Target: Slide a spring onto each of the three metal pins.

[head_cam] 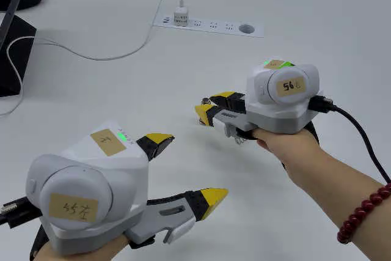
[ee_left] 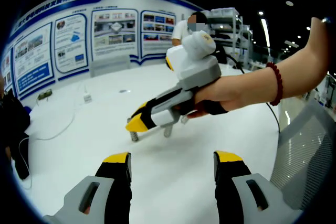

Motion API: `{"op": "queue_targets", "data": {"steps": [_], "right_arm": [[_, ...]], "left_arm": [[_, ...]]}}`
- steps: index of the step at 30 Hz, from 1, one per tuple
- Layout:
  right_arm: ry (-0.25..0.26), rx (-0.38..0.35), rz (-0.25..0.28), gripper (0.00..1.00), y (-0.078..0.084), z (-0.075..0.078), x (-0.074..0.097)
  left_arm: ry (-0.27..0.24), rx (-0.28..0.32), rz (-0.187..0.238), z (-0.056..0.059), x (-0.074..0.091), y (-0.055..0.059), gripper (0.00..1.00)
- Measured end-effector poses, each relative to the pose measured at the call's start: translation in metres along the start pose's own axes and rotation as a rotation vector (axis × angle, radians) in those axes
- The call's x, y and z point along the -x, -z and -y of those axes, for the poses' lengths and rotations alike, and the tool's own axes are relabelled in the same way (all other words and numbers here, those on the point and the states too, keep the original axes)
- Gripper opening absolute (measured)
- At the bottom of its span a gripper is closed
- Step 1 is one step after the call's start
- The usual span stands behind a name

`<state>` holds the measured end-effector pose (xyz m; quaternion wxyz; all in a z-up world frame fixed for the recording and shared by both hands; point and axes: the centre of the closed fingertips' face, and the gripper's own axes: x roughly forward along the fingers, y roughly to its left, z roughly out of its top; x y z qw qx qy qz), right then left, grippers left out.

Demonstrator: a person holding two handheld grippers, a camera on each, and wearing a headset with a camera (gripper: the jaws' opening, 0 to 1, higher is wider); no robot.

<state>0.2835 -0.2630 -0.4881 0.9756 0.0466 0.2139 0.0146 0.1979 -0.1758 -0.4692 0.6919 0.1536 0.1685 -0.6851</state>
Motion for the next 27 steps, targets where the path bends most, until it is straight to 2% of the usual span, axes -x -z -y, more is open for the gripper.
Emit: {"op": "queue_targets", "data": {"steps": [10, 15, 27], "right_arm": [[0.012, -0.023, 0.02, 0.35, -0.013, 0.001, 0.026], [0.028, -0.031, 0.039, 0.41, -0.021, 0.006, 0.046], [0.065, -0.024, 0.059, 0.49, -0.016, 0.012, 0.087]], "left_arm": [[-0.013, -0.02, -0.008, -0.004, 0.001, -0.001, 0.63], [-0.01, -0.047, -0.018, -0.006, -0.001, -0.001, 0.62], [-0.003, -0.065, -0.031, -0.011, -0.009, -0.004, 0.59]]}}
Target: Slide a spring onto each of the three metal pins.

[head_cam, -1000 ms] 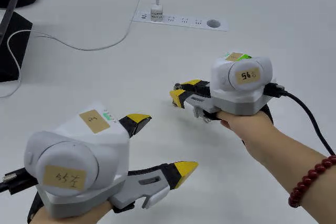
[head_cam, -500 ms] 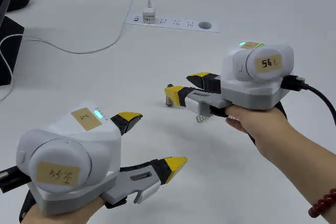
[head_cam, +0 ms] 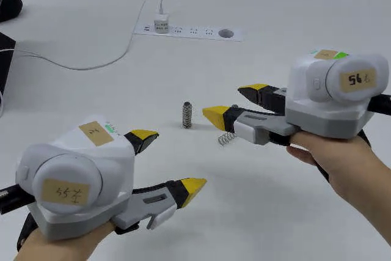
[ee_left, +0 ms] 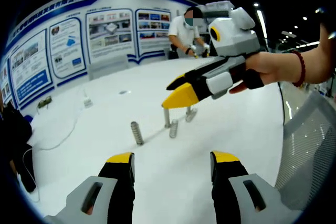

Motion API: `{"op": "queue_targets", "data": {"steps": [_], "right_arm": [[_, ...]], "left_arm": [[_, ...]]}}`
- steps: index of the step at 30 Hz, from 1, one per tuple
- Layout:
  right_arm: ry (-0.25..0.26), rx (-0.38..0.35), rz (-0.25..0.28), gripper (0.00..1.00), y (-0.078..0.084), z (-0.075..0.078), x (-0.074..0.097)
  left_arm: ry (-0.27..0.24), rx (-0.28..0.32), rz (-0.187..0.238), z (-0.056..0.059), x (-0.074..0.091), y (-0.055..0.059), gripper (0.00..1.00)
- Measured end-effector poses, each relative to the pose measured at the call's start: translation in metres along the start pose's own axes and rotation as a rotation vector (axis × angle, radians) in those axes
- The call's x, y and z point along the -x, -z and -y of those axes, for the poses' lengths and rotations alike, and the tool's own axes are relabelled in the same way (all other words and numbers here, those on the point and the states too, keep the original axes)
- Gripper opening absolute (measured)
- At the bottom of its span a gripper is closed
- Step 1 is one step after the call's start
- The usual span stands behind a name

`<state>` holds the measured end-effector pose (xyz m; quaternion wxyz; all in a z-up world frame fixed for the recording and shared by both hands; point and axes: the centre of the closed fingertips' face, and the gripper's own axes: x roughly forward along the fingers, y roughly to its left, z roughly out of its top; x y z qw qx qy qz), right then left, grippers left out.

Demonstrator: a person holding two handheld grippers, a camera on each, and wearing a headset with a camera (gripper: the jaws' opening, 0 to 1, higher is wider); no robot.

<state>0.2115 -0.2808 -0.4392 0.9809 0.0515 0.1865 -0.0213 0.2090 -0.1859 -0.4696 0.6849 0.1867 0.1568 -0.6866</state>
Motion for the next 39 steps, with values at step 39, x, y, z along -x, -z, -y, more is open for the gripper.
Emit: {"op": "queue_targets", "data": {"steps": [39], "right_arm": [[0.039, -0.04, 0.002, 0.62, 0.038, 0.016, 0.068]], "left_arm": [[0.095, -0.067, -0.054, -0.001, -0.087, 0.0, 0.36]]}}
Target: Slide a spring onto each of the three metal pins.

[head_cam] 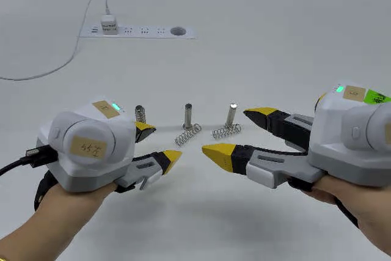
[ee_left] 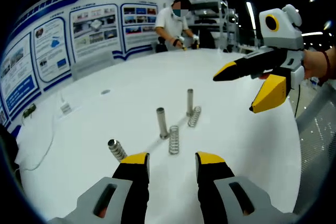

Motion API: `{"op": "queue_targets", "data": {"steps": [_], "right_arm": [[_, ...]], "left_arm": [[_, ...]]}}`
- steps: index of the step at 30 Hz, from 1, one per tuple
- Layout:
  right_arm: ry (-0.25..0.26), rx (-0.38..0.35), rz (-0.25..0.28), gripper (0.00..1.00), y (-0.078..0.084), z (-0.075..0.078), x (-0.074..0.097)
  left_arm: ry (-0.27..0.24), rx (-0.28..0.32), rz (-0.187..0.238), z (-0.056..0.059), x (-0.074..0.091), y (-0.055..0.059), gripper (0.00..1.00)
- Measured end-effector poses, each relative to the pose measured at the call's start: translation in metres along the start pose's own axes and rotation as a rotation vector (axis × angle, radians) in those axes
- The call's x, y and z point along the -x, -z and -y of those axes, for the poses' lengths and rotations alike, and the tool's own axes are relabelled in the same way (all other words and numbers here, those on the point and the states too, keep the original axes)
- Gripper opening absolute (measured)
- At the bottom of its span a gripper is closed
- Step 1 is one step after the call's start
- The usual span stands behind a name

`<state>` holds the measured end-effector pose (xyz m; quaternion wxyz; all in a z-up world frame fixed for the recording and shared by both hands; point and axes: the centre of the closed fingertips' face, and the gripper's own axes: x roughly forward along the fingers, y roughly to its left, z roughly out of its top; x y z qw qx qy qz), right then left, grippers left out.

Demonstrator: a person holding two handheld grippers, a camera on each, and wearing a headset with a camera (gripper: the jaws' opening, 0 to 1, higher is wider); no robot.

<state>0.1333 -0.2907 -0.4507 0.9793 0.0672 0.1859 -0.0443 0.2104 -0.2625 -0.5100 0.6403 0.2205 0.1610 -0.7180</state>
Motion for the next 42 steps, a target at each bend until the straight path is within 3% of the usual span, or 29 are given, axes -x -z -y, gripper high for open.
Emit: {"op": "queue_targets", "data": {"steps": [8, 12, 16, 18, 24, 38, 41, 42], "right_arm": [[0.016, -0.011, -0.024, 0.63, 0.015, 0.005, 0.009], [0.029, -0.025, -0.033, 0.63, 0.02, 0.009, 0.013], [0.03, -0.073, -0.012, 0.63, 0.016, 0.011, 0.015], [0.031, -0.077, -0.004, 0.63, 0.014, 0.011, 0.015], [0.045, -0.086, -0.006, 0.62, 0.014, 0.013, 0.013], [0.069, -0.153, 0.006, 0.61, 0.012, 0.018, 0.009], [0.058, -0.204, 0.031, 0.61, 0.007, 0.017, 0.009], [0.038, -0.246, 0.069, 0.6, 0.0, 0.015, 0.008]], "left_arm": [[0.03, 0.033, -0.012, 0.001, -0.015, 0.002, 0.3], [0.029, 0.01, -0.043, 0.0, -0.024, 0.007, 0.25], [0.043, 0.007, -0.044, 0.001, -0.032, 0.007, 0.22], [0.046, -0.015, -0.054, 0.001, -0.034, 0.009, 0.21], [0.069, -0.011, -0.072, 0.003, -0.04, 0.011, 0.18], [0.103, 0.016, -0.089, 0.008, -0.035, 0.013, 0.1], [0.09, 0.019, -0.069, 0.009, -0.025, 0.011, 0.1], [0.087, 0.03, -0.056, 0.01, -0.02, 0.009, 0.1]]}}
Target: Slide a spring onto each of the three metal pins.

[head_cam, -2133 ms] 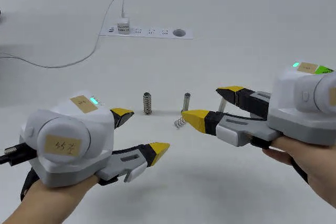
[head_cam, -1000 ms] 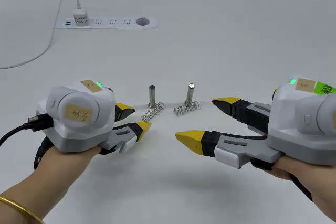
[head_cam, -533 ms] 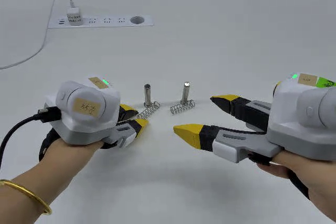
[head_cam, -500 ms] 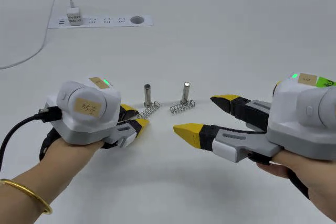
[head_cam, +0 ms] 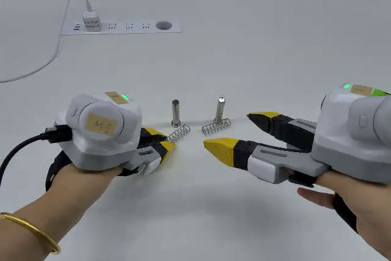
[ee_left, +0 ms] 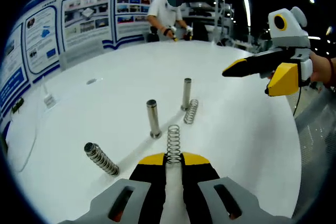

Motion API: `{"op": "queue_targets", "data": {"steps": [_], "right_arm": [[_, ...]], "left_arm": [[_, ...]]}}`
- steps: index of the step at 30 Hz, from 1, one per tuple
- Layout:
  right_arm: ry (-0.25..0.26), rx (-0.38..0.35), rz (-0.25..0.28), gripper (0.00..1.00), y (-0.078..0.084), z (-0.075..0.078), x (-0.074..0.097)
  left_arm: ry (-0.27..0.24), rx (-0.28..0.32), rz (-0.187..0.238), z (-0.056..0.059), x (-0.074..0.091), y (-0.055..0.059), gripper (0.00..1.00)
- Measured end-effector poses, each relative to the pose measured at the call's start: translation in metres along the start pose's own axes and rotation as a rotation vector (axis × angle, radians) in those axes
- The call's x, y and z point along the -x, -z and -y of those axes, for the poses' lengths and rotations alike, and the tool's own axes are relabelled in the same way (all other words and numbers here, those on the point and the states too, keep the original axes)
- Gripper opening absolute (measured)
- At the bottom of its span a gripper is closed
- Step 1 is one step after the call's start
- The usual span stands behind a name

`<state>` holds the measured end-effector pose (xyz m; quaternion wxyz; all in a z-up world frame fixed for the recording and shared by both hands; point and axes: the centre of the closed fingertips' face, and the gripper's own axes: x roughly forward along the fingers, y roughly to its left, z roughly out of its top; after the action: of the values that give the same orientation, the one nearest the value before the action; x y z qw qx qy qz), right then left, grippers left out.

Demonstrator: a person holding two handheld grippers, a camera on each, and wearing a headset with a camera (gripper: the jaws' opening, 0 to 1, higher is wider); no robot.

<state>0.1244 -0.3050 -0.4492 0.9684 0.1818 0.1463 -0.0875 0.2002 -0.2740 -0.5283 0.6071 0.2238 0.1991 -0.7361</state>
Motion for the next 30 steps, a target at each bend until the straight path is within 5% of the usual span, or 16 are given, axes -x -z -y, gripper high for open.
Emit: {"op": "queue_targets", "data": {"steps": [2, 9, 17, 30], "right_arm": [[-0.016, -0.058, 0.03, 0.59, -0.006, -0.003, -0.001], [-0.051, -0.072, 0.027, 0.57, -0.013, -0.011, -0.008], [-0.14, -0.185, 0.043, 0.44, -0.025, -0.032, -0.02], [-0.225, -0.322, 0.038, 0.3, -0.03, -0.055, -0.036]], "left_arm": [[-0.014, 0.006, 0.032, 0.001, 0.01, -0.005, 0.1], [-0.033, 0.029, 0.113, 0.01, 0.037, -0.019, 0.1], [-0.046, 0.074, 0.245, 0.019, 0.063, -0.043, 0.1], [-0.059, 0.133, 0.353, 0.022, 0.081, -0.059, 0.1]]}}
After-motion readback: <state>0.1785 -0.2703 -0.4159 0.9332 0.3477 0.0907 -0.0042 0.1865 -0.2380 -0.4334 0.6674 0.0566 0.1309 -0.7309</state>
